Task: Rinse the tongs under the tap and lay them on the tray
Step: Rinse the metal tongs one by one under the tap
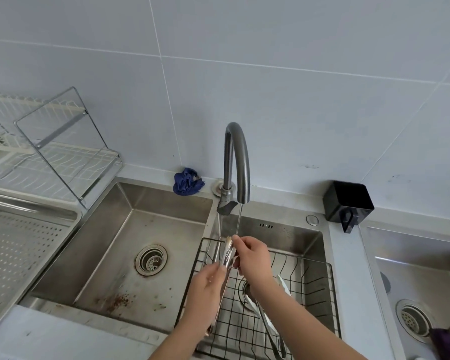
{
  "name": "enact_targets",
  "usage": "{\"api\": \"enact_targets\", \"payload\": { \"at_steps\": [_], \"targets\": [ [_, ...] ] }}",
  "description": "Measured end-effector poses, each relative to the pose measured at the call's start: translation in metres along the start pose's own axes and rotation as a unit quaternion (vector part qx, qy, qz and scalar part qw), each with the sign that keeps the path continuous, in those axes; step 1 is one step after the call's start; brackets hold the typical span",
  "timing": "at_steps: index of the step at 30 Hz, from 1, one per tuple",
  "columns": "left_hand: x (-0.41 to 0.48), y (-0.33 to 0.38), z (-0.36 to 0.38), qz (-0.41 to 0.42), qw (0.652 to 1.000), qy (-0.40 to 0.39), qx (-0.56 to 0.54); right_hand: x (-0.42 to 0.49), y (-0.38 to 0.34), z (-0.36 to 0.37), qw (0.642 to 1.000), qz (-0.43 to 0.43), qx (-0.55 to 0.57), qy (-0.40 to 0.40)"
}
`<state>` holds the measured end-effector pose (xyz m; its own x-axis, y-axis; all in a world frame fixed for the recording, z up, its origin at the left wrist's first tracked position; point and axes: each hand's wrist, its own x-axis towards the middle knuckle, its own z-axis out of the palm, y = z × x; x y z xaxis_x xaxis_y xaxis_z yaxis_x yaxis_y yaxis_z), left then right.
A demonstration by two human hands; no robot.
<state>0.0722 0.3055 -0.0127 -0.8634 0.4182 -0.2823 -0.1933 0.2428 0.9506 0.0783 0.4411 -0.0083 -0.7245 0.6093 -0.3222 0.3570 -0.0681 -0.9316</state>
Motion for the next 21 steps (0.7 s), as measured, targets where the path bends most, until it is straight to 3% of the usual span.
{"api": "enact_targets", "payload": {
  "at_steps": [7, 14, 19, 21],
  "targets": [
    [0.007, 0.003, 0.000, 0.048, 0.997, 0.027, 0.052, 0.001, -0.004, 0.006, 0.999, 0.000, -0.015, -0.031],
    [0.015, 0.006, 0.004, 0.035, 0.998, 0.035, 0.024, 0.018, -0.011, 0.010, 0.998, -0.028, -0.052, 0.008],
    [0.026, 0.008, -0.002, 0.022, 0.999, 0.033, -0.011, 0.023, -0.011, 0.009, 0.998, -0.007, 0.004, -0.057],
    [0.028, 0.008, -0.003, 0.027, 0.999, 0.013, -0.027, 0.027, -0.012, 0.004, 0.999, -0.017, 0.008, -0.037]
  ]
}}
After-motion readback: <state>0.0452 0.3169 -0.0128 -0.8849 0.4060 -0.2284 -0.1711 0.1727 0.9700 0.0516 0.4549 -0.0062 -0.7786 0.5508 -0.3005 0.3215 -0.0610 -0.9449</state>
